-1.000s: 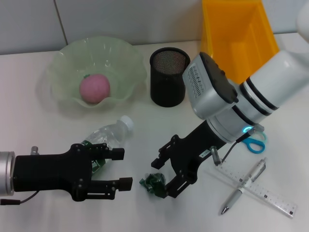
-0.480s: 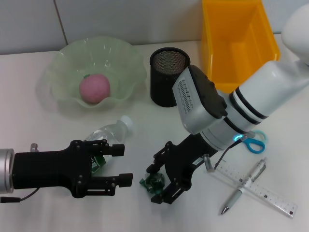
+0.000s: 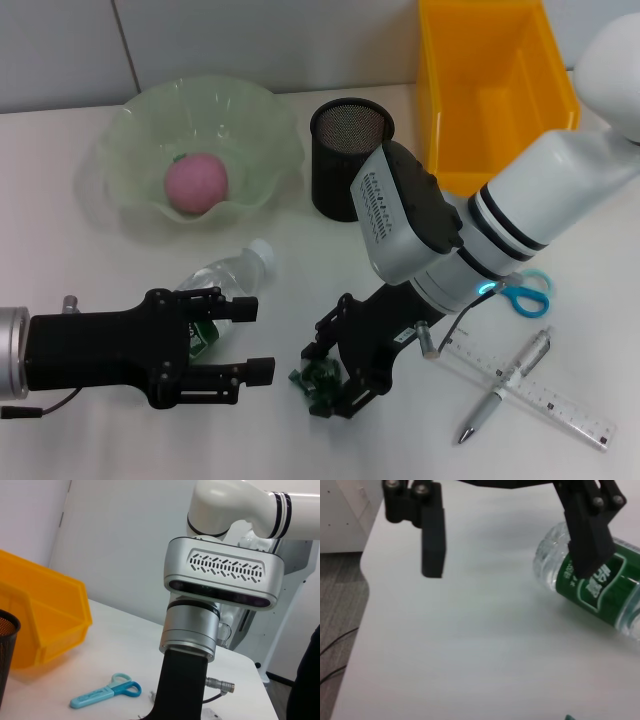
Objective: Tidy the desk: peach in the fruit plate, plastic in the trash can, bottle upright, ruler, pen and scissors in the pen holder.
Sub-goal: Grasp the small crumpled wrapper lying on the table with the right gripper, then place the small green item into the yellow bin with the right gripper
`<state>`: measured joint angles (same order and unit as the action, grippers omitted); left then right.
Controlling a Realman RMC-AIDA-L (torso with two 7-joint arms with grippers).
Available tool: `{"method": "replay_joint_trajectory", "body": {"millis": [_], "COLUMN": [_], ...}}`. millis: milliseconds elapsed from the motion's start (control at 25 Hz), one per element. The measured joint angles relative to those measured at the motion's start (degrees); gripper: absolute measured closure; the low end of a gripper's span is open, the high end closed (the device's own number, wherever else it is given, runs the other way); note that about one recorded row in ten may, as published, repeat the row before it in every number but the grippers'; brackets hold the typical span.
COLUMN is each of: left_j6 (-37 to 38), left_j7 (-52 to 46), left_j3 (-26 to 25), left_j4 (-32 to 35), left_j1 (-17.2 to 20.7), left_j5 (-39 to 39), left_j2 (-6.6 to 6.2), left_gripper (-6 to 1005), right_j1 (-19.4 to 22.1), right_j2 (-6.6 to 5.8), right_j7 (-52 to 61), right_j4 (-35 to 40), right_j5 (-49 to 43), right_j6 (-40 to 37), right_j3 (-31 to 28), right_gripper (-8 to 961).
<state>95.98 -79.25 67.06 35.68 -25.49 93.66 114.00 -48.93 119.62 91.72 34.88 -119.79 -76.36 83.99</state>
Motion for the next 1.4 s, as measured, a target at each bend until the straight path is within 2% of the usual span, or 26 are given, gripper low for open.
{"method": "replay_joint_trajectory", "body": {"millis": [80,680,800,920,1080,1120,1160,1200,1240,1280,1320,1400], "left_j6": [0.0,-0.01,-0.01,-0.01,-0.01,-0.01,-0.01,-0.01,-0.01,-0.01,-0.01,-0.01], "left_j7": [0.01,-0.25,-0.25,-0.25,-0.25,-0.25,-0.25,-0.24,-0.22,-0.22,-0.23,-0.29], "left_j3": [0.0,-0.93,-0.95,-1.06,-1.43,-1.43,-1.43,-1.44,-1.44,-1.45,-1.44,-1.43], "left_j4": [0.0,0.0,0.0,0.0,0.0,0.0,0.0,0.0,0.0,0.0,0.0,0.0], "left_j1": [0.0,-0.16,-0.25,-0.34,-0.62,-0.62,-0.62,-0.67,-0.88,-0.9,-0.97,-1.08], "left_j5": [-0.06,-0.32,-0.33,-0.33,-0.23,-0.23,-0.23,-0.23,-0.25,-0.25,-0.25,-0.26], "left_j2": [0.0,0.1,0.14,0.18,0.41,0.41,0.41,0.46,0.65,0.66,0.73,0.82], "left_gripper": [215,215,215,215,215,215,215,215,215,215,215,215], "right_j1": [0.19,0.59,0.89,2.39,6.64,6.64,7.53,8.84,8.84,9.83,9.83,10.74], "right_j2": [0.0,-0.26,-0.35,-0.52,-0.92,-0.92,-1.0,-1.11,-1.11,-1.03,-1.03,-0.9], "right_j7": [0.01,0.36,0.5,0.93,2.56,2.56,2.87,3.22,3.22,3.32,3.32,3.13], "right_j4": [-0.02,1.39,1.96,4.56,13.28,13.28,15.12,18.1,18.1,20.29,20.29,21.37], "right_j5": [0.0,0.0,0.0,-0.07,-0.39,-0.39,-0.39,-0.3,-0.3,0.17,0.17,1.87], "right_j6": [0.99,0.65,-0.08,-1.79,-5.34,-5.34,-6.0,-7.08,-7.08,-7.66,-7.66,-7.59], "right_j3": [0.0,-0.97,-2.06,-5.44,-14.49,-14.49,-16.61,-21.16,-21.16,-26.07,-26.07,-30.56], "right_gripper": [263,691,718,736,737,736,736,735,734,733,733,731]}}
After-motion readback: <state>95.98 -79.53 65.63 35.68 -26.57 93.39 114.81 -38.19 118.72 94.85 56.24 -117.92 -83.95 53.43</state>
